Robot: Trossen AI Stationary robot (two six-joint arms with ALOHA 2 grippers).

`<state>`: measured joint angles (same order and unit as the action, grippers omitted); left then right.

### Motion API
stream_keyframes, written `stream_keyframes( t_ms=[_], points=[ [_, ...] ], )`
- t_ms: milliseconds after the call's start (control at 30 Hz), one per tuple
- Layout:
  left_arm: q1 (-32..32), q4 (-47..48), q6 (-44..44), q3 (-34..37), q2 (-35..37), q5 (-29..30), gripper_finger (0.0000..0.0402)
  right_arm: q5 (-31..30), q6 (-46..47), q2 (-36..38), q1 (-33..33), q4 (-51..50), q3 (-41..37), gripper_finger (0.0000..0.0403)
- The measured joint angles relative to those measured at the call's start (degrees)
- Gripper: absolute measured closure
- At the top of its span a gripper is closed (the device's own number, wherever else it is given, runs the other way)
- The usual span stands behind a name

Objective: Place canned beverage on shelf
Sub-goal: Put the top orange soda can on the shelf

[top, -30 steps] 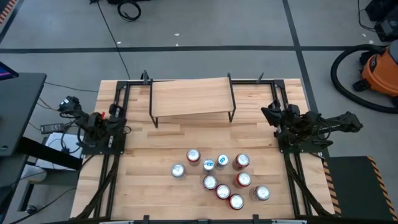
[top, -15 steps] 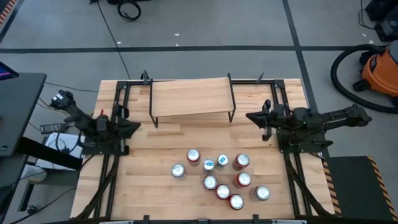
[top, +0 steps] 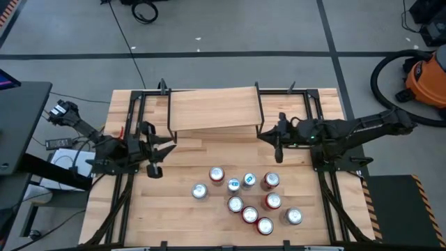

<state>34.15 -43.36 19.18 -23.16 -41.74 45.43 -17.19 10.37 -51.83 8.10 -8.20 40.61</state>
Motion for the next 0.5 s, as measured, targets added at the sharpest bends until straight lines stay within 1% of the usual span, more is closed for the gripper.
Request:
stream_keyframes(
  t_ms=[167,300,500],
  points=[
    [0.0,2.0,-1.0,-2.3,-2.1,0.0,0.027,1.9,0.7,-6.4,0.0,-11.6,7.2,0.0349],
    [0.0,1.8,-0.7,-2.8,-2.4,0.0,0.0269,1.9,6.0,-11.1,1.1,-20.0,12.1,0.0314],
    [0.0,0.1,3.2,-2.8,-2.4,1.2,0.0269,2.0,16.8,-19.0,5.0,-35.2,20.0,0.0252]
  ],
)
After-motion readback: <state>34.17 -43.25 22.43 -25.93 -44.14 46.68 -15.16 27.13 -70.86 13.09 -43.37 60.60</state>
